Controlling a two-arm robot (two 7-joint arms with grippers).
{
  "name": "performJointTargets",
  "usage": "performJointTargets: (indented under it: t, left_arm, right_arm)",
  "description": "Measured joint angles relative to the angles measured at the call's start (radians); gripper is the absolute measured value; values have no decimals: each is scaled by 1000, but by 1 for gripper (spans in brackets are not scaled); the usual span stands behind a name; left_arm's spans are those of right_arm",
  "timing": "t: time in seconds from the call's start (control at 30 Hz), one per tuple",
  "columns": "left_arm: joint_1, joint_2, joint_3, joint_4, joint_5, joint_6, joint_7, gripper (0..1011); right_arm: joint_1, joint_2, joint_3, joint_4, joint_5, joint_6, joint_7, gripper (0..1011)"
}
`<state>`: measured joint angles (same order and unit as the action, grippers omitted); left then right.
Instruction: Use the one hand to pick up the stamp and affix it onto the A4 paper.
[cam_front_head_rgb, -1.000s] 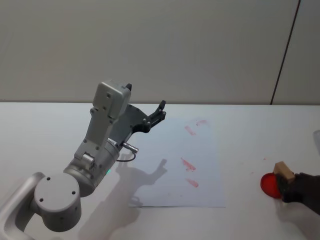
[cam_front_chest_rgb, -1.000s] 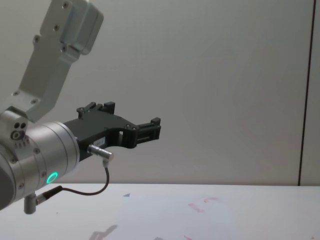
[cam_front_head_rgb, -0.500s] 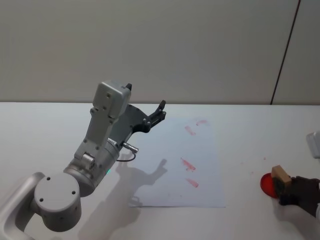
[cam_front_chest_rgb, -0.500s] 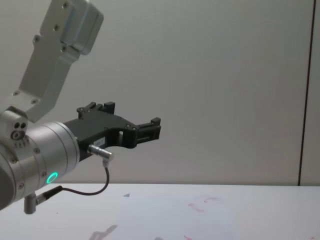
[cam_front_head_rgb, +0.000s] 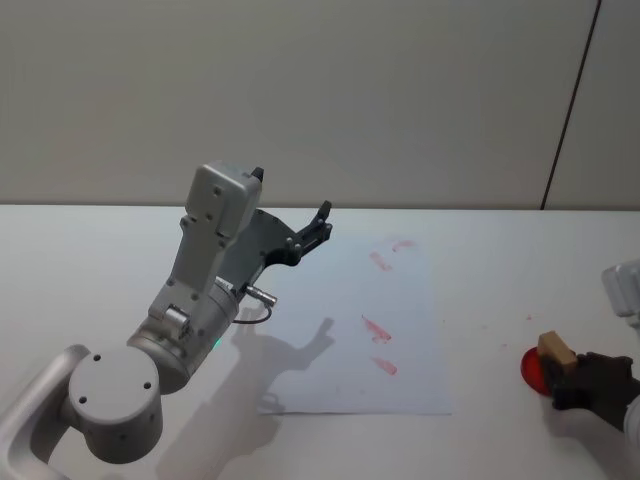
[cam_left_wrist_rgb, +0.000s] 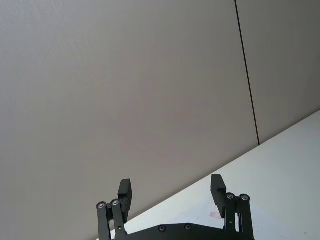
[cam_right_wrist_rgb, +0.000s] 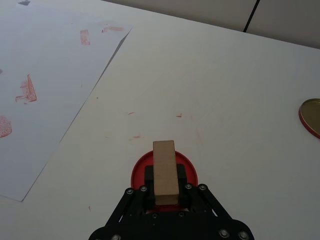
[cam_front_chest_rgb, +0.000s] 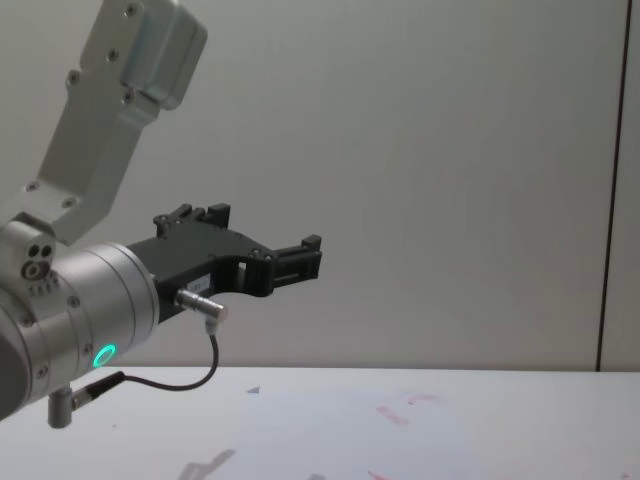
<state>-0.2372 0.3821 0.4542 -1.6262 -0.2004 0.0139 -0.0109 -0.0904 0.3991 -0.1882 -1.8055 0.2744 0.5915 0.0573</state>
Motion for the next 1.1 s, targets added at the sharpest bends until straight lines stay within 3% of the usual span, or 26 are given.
performJointTargets:
  t: [0.17, 0.87, 1.03, 1.1]
  left_arm:
    - [0, 0, 0, 0, 0, 0, 0, 1003]
    - [0, 0, 0, 0, 0, 0, 0, 1003]
    - [0, 0, 0, 0, 0, 0, 0, 1003]
    - [0, 0, 0, 0, 0, 0, 0, 1003]
  right_arm:
    - [6, -6, -2, 9, -9, 1, 4, 237]
    - [13, -12, -5, 19, -19, 1, 8, 891]
    - [14, -12, -5, 20, -20, 1, 9, 1001]
    - [14, -12, -5, 20, -21, 1, 9, 1001]
